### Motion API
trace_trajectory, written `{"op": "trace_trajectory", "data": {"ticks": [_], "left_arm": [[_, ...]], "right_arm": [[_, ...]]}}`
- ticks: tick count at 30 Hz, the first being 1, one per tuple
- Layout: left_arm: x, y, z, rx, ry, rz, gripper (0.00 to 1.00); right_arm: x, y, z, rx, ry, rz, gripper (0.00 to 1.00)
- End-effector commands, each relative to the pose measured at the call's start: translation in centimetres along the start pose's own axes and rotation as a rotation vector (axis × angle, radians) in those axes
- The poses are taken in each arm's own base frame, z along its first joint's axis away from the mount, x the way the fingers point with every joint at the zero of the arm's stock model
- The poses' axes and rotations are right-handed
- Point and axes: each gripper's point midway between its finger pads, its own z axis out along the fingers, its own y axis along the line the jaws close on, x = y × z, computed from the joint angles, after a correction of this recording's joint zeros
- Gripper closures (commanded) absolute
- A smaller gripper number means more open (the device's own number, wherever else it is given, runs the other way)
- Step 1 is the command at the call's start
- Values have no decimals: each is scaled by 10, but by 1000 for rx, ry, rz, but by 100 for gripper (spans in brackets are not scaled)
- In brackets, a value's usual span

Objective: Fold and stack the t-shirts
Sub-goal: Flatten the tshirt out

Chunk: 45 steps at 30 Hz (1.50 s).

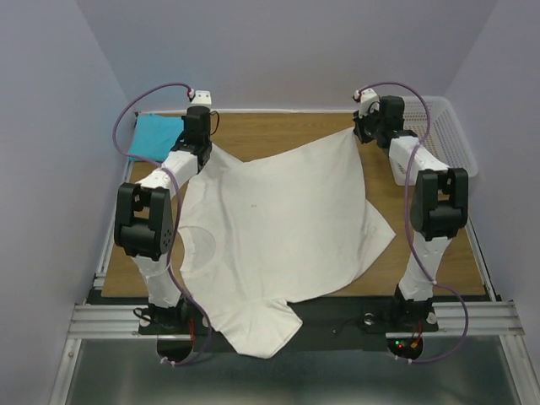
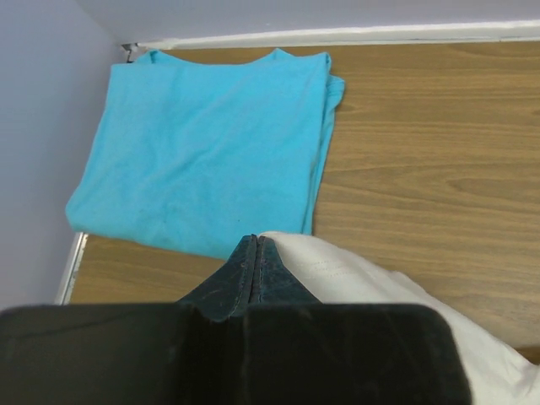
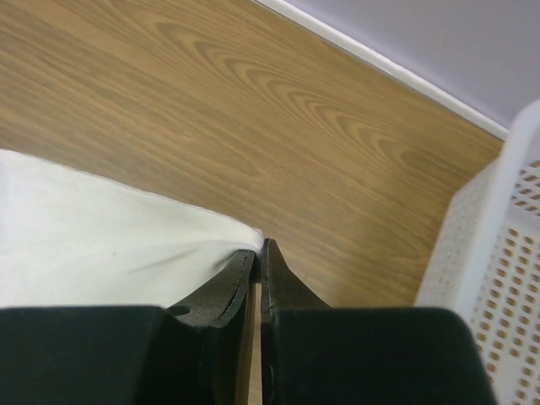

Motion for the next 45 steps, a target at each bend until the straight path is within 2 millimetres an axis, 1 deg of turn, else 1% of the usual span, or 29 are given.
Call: {"op": "trace_trajectory", "data": {"ticks": [1,3,4,6,8,10,12,13,15,16,19,20,22,25,26,27,28,29,31,32,33,34,35,36,37,38,40,42,45], "left_arm": [[-63,34,-28,-90,-165,-99,100],[-81,44,-41,-113,-211,-124,100],[-84,49,-44,-126,-222,-133,100],[-95,56,-56,-131,-256,-160,100],[-98,60,-62,-135,-267,-171,100],[-99,63,-70,-130,-277,-181,100],[-103,64,-77,-117,-298,-189,100],[-100,62,-78,-102,-296,-185,100],[-103,59,-82,-76,-312,-186,100],[-101,55,-82,-51,-313,-184,100],[-98,51,-83,-27,-309,-186,100],[-97,51,-83,-24,-308,-191,100],[-93,47,-85,-5,-301,-186,100],[-88,45,-87,13,-295,-181,100],[-85,44,-87,15,-288,-176,100],[-85,44,-88,21,-290,-176,100],[-80,43,-88,26,-282,-172,100],[-80,43,-90,26,-282,-172,100],[-77,44,-91,26,-279,-172,100],[-73,42,-91,32,-271,-171,100],[-71,42,-92,33,-270,-172,100],[-68,42,-92,37,-266,-174,100],[-66,42,-92,37,-263,-173,100],[-65,41,-93,41,-262,-173,100],[-64,41,-92,42,-259,-172,100],[-62,39,-92,49,-255,-171,100],[-63,39,-94,55,-259,-176,100],[-65,38,-95,66,-264,-178,100],[-64,36,-97,76,-261,-183,100]], "right_arm": [[-51,-37,-30,153,-99,-138,99],[-48,-40,-39,178,-87,-157,99],[-53,-45,-48,201,-96,-158,99],[-50,-49,-57,228,-86,-143,100],[-63,-49,-77,249,-116,-138,99],[-62,-37,-89,210,-117,-122,99],[-79,-22,-107,144,-142,-116,99],[-77,1,-112,24,-133,-120,99],[-83,28,-125,-114,-150,-172,99],[-75,49,-131,-224,-130,-171,99],[-59,74,-137,-332,-102,-233,100],[-45,82,-134,-350,-73,-240,99],[-32,92,-141,-382,-46,-290,100],[5,131,-150,-498,43,-392,100],[9,154,-156,-552,50,-446,99],[27,169,-159,-595,88,-476,99],[36,184,-166,-634,112,-482,99],[48,210,-174,-704,127,-500,99],[56,236,-182,-766,144,-509,99],[58,256,-187,-814,145,-525,93],[59,266,-190,-836,154,-505,86],[53,273,-193,-862,135,-489,71],[47,276,-194,-870,126,-476,59],[32,273,-192,-845,107,-471,44],[32,273,-192,-844,108,-466,40],[19,263,-188,-783,102,-483,36],[9,246,-178,-709,112,-481,30],[14,238,-170,-698,133,-475,29],[47,241,-173,-786,192,-553,28]]}}
